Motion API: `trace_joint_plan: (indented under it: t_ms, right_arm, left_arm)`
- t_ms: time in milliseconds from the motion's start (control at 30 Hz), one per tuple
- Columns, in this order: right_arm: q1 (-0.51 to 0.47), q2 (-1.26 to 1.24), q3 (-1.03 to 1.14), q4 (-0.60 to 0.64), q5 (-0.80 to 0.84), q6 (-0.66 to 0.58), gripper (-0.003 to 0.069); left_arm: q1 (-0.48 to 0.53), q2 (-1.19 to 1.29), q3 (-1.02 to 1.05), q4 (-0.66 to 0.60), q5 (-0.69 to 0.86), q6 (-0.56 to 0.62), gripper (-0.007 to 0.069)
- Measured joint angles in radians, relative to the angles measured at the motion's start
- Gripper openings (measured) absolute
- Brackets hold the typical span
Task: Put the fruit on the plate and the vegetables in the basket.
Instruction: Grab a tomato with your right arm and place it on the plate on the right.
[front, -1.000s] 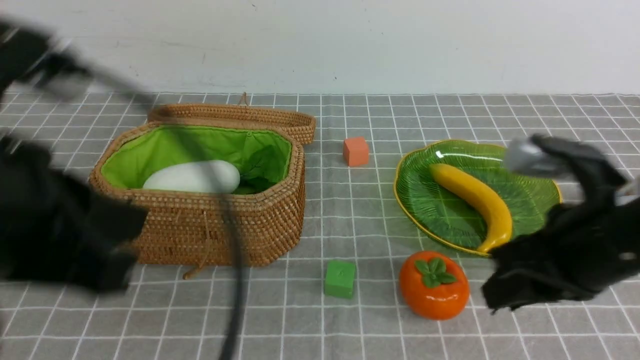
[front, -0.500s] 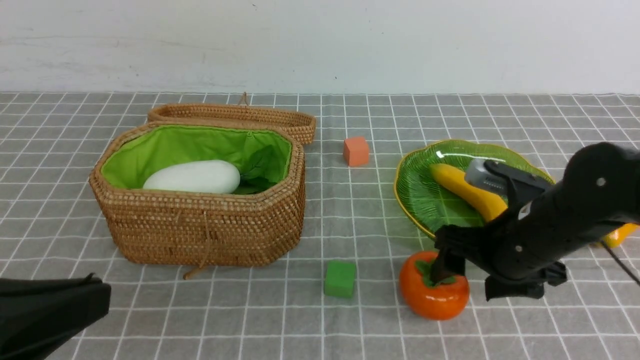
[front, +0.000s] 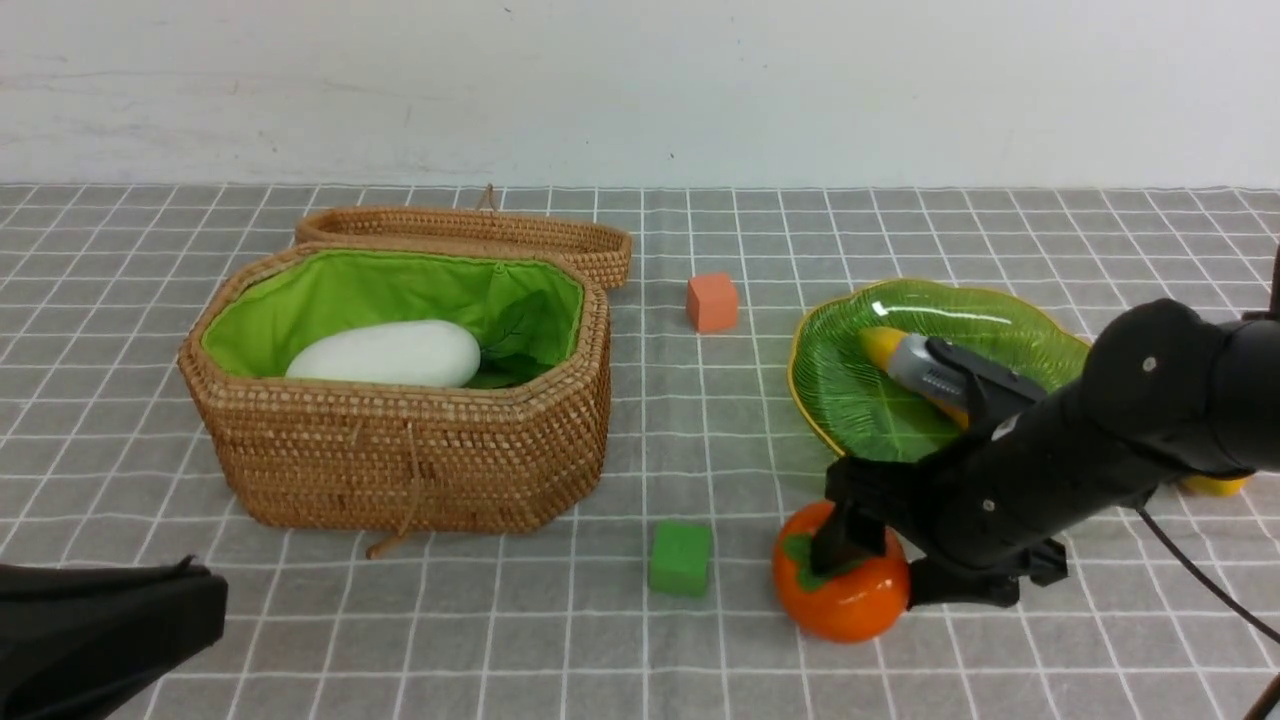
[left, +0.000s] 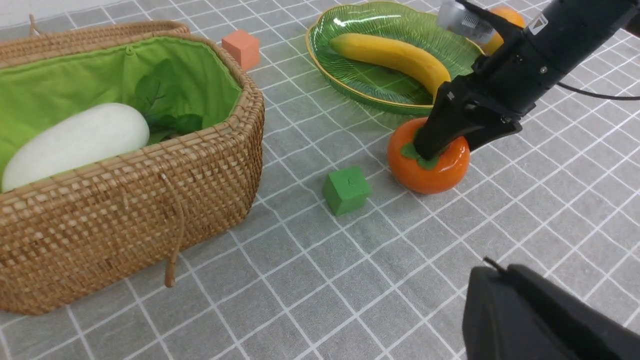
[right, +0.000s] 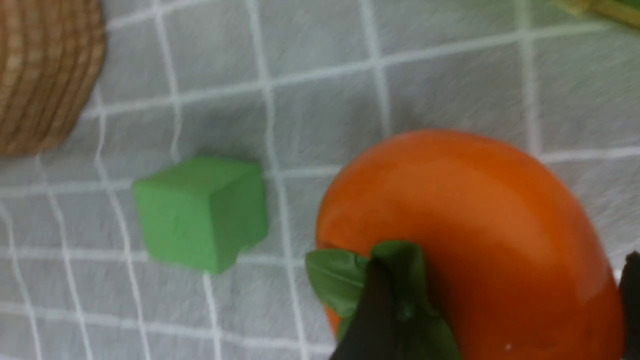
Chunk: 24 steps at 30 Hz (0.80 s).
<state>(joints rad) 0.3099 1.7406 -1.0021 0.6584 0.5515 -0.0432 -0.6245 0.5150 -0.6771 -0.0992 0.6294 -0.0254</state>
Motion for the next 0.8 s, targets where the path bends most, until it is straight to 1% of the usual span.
trace_joint_plan:
  t_ms: [100, 133, 200, 233, 300, 433, 500, 567, 600, 633, 667, 700, 733, 800]
  right_arm:
    - [0.000, 0.015, 0.000, 0.055, 0.006, -0.089, 0.0562]
    - [0.000, 0.017, 0.000, 0.062, 0.006, -0.100, 0.0558]
    - [0.000, 0.027, -0.002, 0.101, 0.009, -0.168, 0.0519]
    - [0.001, 0.029, -0.003, 0.114, 0.009, -0.188, 0.0512]
    - [0.002, 0.033, -0.006, 0.132, 0.014, -0.233, 0.0511]
    - [0.003, 0.020, -0.031, 0.131, 0.066, -0.268, 0.0511]
    - [0.001, -0.001, -0.049, 0.118, 0.088, -0.265, 0.0511]
    - [-0.016, -0.069, -0.104, 0.056, 0.105, -0.222, 0.0511]
    - [-0.016, -0.069, -0.110, 0.050, 0.105, -0.222, 0.0511]
    - [-0.036, -0.098, -0.152, 0.001, 0.096, -0.183, 0.0511]
    - [-0.055, -0.106, -0.175, -0.044, 0.071, -0.151, 0.0511]
    - [-0.058, -0.106, -0.183, -0.059, 0.066, -0.146, 0.0511]
    - [-0.084, -0.102, -0.201, -0.103, 0.017, -0.106, 0.0511]
    - [-0.108, -0.072, -0.209, -0.140, -0.058, -0.084, 0.0511]
  left_arm:
    - [0.000, 0.000, 0.000, 0.000, 0.000, 0.000, -0.0013]
    - [0.000, 0.000, 0.000, 0.000, 0.000, 0.000, -0.0013]
    - [0.000, 0.000, 0.000, -0.001, 0.000, 0.000, -0.0013]
    - [0.000, 0.000, 0.000, -0.001, 0.000, 0.000, -0.0013]
    - [0.000, 0.000, 0.000, -0.004, 0.001, 0.000, -0.0013]
    - [0.000, 0.000, 0.000, -0.009, 0.001, 0.000, -0.0013]
    - [0.000, 0.000, 0.000, -0.013, -0.002, 0.000, -0.0013]
    - [0.000, 0.000, 0.000, -0.015, -0.030, 0.002, -0.0013]
    - [0.000, 0.000, 0.000, -0.015, -0.033, 0.002, -0.0013]
    - [0.000, 0.000, 0.000, -0.019, -0.052, 0.003, -0.0013]
    - [0.000, 0.000, 0.000, -0.020, -0.066, 0.003, -0.0013]
    - [0.000, 0.000, 0.000, -0.020, -0.070, 0.003, -0.0013]
    - [0.000, 0.000, 0.000, -0.020, -0.081, 0.003, -0.0013]
    - [0.000, 0.000, 0.000, -0.020, -0.085, 0.003, -0.0013]
